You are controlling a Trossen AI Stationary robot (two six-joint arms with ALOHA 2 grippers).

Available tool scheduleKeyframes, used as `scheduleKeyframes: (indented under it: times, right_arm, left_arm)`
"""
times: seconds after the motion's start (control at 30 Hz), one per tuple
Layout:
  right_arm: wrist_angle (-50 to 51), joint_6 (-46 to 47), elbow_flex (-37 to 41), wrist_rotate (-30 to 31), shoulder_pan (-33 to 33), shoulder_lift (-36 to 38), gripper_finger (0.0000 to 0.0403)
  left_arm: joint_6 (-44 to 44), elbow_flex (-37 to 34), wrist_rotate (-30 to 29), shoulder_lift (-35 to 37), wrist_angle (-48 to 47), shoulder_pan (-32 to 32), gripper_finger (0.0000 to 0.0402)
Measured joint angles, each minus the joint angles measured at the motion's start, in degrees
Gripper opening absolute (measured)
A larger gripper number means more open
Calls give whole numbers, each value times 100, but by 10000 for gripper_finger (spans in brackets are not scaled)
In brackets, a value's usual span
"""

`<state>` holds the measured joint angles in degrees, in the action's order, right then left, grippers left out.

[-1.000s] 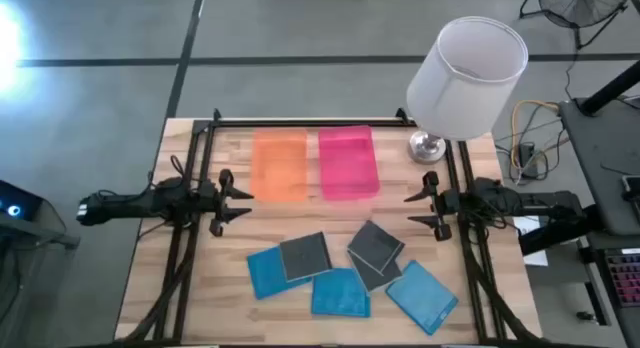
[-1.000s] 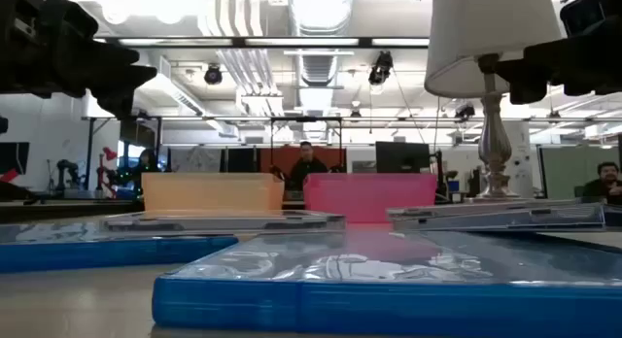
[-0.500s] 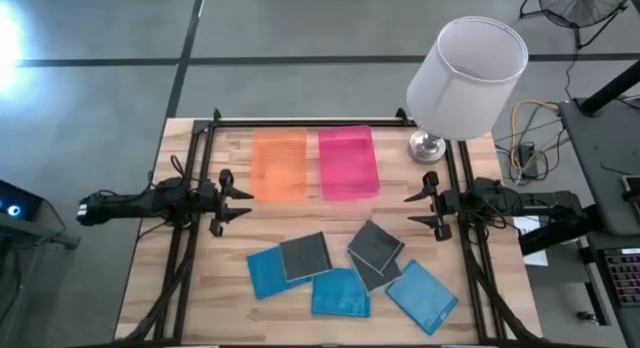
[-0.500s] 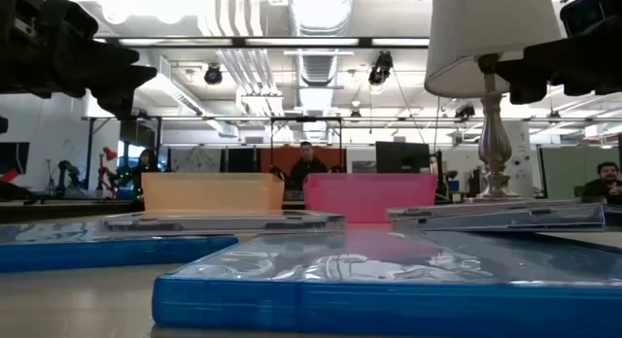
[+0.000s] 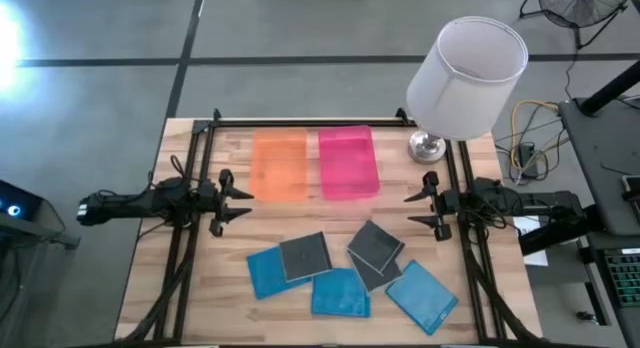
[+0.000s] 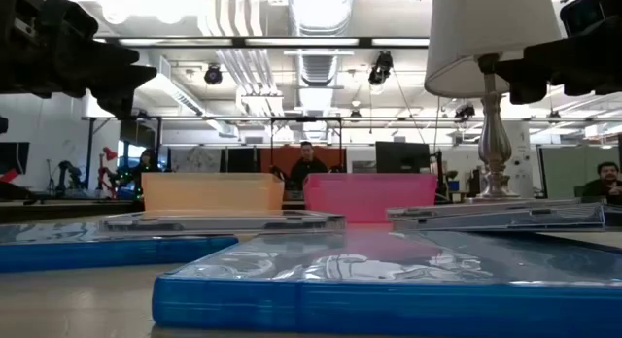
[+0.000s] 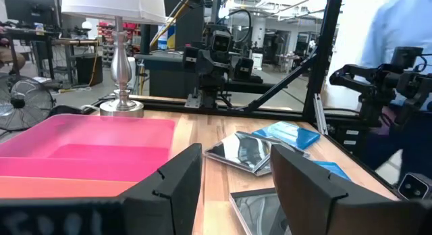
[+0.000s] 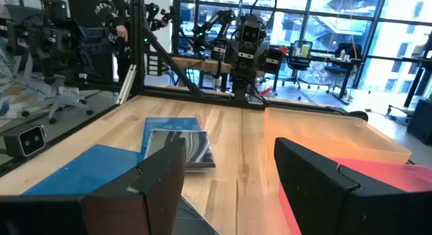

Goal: Pick & place jewel cases by type

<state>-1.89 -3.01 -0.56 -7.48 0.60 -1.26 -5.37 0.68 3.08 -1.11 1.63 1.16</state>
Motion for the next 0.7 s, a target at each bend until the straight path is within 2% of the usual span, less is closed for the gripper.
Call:
scheduleKeyframes:
  times: [0.47,0.6,0.7]
  right_arm:
    - [-20,-22,2,2,0,-2,221]
    - [-78,-399,0,2,2,0,221]
    - [-79,246,2,1,2,-2,221]
  left_arm:
    - [0,1,-1,-1,-1,0,161]
    - [-2,-1,1,-1,-1,-1,161]
    - [0,-1,1,-1,-1,-1,161]
